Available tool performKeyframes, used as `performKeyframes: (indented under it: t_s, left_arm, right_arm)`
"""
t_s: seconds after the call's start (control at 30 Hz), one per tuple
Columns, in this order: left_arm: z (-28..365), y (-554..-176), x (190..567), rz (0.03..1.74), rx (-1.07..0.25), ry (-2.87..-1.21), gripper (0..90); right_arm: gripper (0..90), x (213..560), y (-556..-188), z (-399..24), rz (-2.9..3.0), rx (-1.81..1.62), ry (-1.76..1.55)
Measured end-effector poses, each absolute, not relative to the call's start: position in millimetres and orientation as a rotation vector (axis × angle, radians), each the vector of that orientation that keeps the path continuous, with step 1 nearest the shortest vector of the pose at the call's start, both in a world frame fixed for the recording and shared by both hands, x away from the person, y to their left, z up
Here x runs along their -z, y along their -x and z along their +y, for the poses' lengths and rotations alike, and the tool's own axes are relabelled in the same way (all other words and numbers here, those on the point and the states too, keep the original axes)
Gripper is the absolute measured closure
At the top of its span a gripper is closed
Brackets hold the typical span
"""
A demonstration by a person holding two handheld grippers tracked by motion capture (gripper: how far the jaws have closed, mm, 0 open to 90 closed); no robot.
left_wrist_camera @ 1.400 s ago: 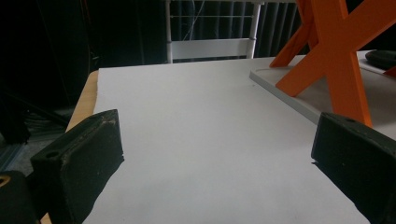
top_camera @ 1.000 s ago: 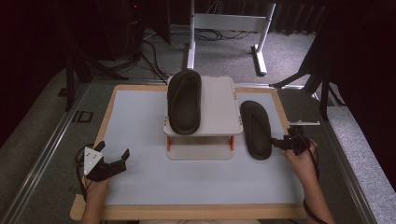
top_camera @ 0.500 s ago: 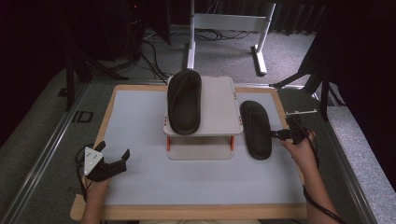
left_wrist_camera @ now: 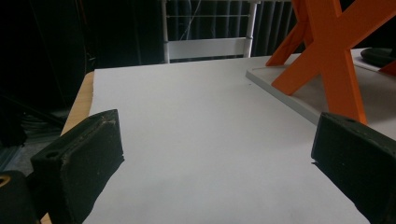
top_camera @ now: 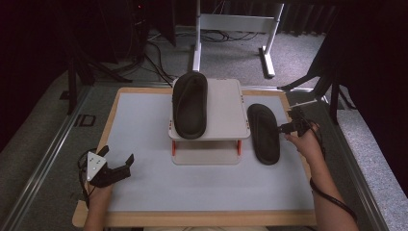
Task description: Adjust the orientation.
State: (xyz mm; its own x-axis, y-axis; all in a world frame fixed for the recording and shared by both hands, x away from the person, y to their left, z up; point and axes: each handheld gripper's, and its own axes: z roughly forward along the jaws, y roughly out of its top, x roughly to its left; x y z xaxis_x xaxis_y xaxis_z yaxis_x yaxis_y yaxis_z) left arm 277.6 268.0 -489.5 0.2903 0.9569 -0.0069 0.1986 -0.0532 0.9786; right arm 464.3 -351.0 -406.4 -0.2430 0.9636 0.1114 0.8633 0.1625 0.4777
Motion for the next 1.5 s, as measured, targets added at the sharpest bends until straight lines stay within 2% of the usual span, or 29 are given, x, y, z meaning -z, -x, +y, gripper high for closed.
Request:
performKeyframes:
  t_s: [0.6,0.67,0.83,0.97,1.5]
  left_arm:
    - [267.3,-278.8,489.2,1.122,-0.896,-1.516,1.8]
    - [267.4,-278.6,489.2,1.122,-0.894,-1.514,1.8]
    - [267.9,-278.2,489.3,1.118,-0.892,-1.510,1.8]
    - [267.9,-278.2,489.3,1.119,-0.893,-1.509,1.8]
    - [268.1,-278.4,489.4,1.122,-0.889,-1.504,1.8]
  right_arm:
    - [50.9,403.8,-505.7,-335.4,2.301,-0.521,-1.787]
    - [56.6,405.2,-507.6,-332.4,2.322,-0.478,-1.754]
    - [60.4,409.5,-513.2,-324.2,2.356,-0.422,-1.767]
    - [72.1,409.1,-517.5,-320.0,2.368,-0.353,-1.785]
    - [75.5,396.5,-517.8,-323.3,2.354,-0.311,-1.868]
